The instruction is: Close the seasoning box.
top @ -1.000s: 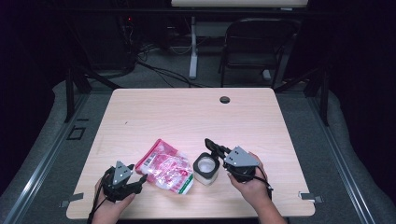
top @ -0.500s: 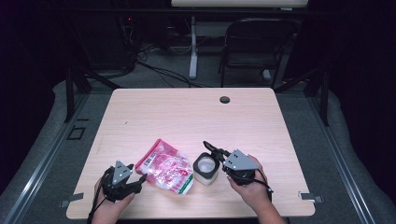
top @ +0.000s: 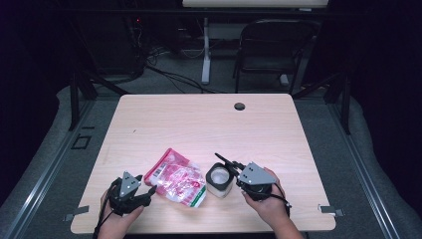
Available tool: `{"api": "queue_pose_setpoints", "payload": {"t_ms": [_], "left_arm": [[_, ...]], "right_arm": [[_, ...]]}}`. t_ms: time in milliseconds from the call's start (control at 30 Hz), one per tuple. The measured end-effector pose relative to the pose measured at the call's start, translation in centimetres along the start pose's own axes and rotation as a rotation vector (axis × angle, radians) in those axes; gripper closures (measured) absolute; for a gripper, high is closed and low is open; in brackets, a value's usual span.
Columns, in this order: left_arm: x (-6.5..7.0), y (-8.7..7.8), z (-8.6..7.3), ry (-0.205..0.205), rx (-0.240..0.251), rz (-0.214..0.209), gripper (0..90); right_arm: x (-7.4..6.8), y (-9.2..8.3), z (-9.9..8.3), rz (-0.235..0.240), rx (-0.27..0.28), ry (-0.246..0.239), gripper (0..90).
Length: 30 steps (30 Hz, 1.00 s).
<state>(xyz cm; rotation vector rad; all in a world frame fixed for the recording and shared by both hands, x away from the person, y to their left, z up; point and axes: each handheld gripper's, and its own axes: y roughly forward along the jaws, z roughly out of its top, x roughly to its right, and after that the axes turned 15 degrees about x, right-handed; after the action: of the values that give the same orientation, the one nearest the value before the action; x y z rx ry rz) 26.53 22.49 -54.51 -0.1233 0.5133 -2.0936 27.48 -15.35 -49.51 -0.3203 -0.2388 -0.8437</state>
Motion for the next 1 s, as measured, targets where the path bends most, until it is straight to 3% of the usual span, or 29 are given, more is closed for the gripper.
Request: {"api": "queue_pose_setpoints", "payload": {"t_ms": [1000], "left_arm": [[-0.1, 0.0, -0.1, 0.004, -0.002, 0.002, 37.9]], "right_arm": [[-1.1, -0.3, -0.3, 0.042, -0.018, -0.015, 74.3]]}}
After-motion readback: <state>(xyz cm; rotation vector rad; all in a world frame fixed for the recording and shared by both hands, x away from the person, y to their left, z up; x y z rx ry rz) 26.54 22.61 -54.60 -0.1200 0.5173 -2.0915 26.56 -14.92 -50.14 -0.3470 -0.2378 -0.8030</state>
